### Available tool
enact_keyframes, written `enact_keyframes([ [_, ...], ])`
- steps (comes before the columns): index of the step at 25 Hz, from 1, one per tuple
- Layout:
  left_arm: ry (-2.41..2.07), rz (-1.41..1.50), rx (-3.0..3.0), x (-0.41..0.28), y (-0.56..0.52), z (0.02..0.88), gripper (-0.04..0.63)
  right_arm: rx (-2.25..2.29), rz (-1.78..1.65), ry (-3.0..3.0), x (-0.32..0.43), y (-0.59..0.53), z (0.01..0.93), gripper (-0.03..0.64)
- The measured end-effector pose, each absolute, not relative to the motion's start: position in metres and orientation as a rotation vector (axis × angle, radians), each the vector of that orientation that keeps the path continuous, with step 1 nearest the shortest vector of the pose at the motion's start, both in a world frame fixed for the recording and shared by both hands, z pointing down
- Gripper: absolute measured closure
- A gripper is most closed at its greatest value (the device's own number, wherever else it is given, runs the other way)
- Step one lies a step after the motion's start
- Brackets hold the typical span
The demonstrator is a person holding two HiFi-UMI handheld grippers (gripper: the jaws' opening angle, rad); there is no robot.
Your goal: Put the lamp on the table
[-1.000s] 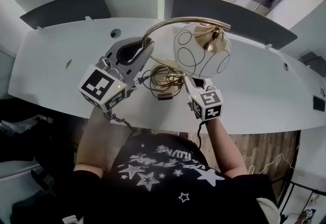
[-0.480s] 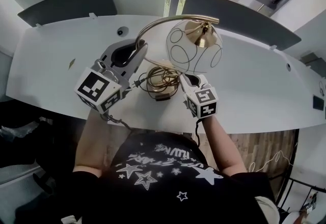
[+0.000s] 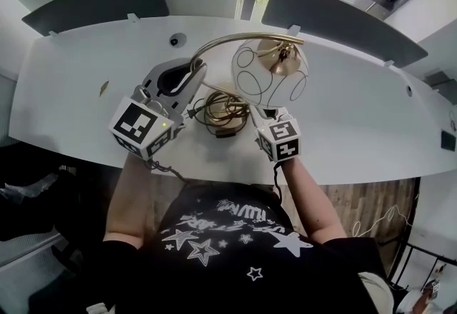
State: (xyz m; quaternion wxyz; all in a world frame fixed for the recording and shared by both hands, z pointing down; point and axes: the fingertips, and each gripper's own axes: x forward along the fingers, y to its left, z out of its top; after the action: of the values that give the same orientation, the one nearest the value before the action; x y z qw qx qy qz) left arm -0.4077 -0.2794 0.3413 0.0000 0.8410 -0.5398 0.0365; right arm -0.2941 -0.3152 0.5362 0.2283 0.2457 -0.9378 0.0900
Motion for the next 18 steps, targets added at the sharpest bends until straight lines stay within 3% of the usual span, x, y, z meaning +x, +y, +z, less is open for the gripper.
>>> enact_keyframes([
  [18,-1.697,0.114,2.589,-0.413,-0.285,0.354,0.560,0.657,0.240,-2.554,-0.295,-0.320,0.548,0.574],
])
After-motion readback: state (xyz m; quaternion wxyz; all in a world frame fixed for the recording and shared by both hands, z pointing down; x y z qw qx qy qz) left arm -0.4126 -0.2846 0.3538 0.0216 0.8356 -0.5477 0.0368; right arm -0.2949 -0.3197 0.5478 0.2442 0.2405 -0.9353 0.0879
